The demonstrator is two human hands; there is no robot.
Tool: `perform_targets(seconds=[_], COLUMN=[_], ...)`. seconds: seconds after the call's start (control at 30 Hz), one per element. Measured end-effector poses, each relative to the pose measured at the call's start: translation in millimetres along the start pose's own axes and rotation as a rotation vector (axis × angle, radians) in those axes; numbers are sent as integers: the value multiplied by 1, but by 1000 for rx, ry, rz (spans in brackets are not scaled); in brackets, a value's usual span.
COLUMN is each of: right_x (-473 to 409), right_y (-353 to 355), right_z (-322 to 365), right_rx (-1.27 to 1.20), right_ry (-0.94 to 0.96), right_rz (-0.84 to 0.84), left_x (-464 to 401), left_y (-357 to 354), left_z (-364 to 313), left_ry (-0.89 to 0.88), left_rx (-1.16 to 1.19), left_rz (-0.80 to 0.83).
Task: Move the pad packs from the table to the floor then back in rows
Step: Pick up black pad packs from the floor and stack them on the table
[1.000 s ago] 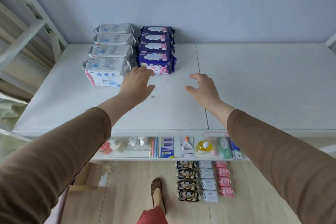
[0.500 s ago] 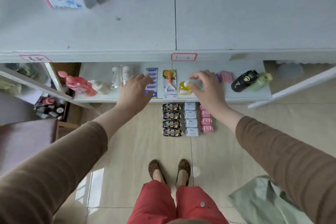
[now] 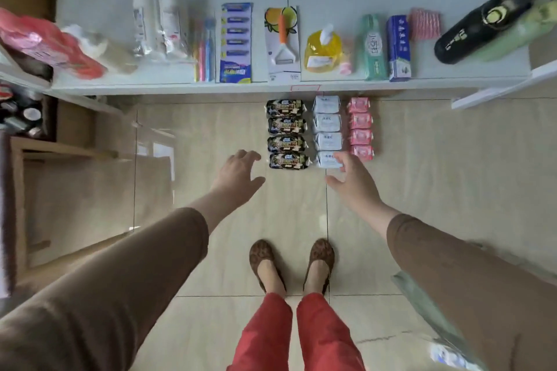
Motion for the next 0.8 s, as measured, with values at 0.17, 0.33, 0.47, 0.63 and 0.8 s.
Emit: perform_targets(seconds=[0.17,0.33,0.47,0.63,0.8], right_x=[-68,-147,-194,-218,-227], right_y=[-76,-140,-180,-223,-247], right_z=[-76,-126,-140,-151,-168], right_rx=[18,95,191,302,406], right_ry=[-78,-32,24,53,38], right_rz=[65,62,16,-40,-97], left_x=[-76,-161,-218,-275,-308], left_y=[-90,-152,-184,-208,-229], left_z=[41,69,79,85,96], left_ry=[100,103,85,94,141], left_rx=[36,49,54,38,15], left_rz=[-6,-91,-139,-172,-168])
Point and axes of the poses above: each hand's wrist, its own x-axis away from the middle knuckle, its own y-axis out of the back of the hand, z = x × y, the point moved 4 cm from there along -x, towards the middle knuckle, and after that the axes turned 5 degrees about z, right-handed, at the moved point
